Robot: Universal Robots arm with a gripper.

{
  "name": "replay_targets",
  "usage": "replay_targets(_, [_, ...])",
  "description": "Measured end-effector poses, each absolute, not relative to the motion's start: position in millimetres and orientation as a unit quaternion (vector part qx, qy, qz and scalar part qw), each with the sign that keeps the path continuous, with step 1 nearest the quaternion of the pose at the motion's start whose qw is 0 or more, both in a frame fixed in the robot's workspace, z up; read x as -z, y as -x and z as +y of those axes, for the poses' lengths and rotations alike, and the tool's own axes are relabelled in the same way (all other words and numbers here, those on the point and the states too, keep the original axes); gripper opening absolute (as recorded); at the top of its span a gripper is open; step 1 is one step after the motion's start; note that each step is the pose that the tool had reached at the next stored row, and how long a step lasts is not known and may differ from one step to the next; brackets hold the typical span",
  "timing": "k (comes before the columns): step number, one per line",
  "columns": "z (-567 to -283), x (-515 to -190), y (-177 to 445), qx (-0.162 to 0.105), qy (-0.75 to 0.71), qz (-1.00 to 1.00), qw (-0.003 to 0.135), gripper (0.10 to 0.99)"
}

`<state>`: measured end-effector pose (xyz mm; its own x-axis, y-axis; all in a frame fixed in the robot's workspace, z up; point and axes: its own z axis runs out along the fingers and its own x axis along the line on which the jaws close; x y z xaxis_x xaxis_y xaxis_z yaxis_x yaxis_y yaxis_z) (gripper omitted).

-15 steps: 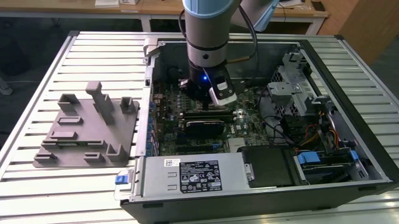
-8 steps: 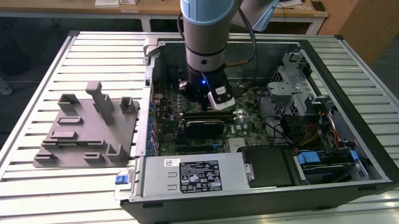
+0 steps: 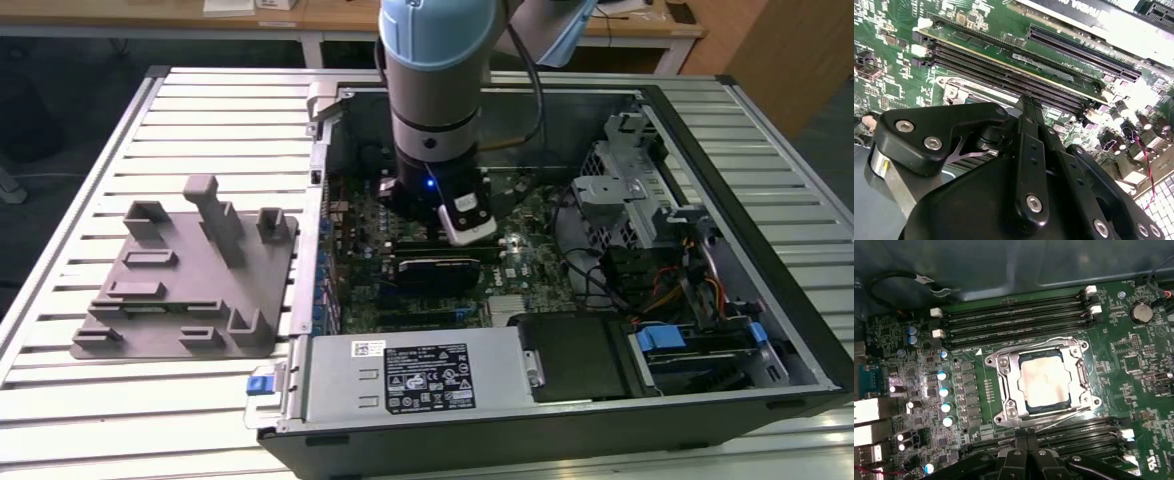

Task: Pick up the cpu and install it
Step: 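Install the second cpu locking lever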

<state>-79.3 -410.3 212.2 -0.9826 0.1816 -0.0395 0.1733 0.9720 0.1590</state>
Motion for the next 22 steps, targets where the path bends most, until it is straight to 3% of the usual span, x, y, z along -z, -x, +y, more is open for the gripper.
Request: replay_targets(22, [-411, -194, 91, -0.122, -0.09, 0.988, 0.023, 0.106])
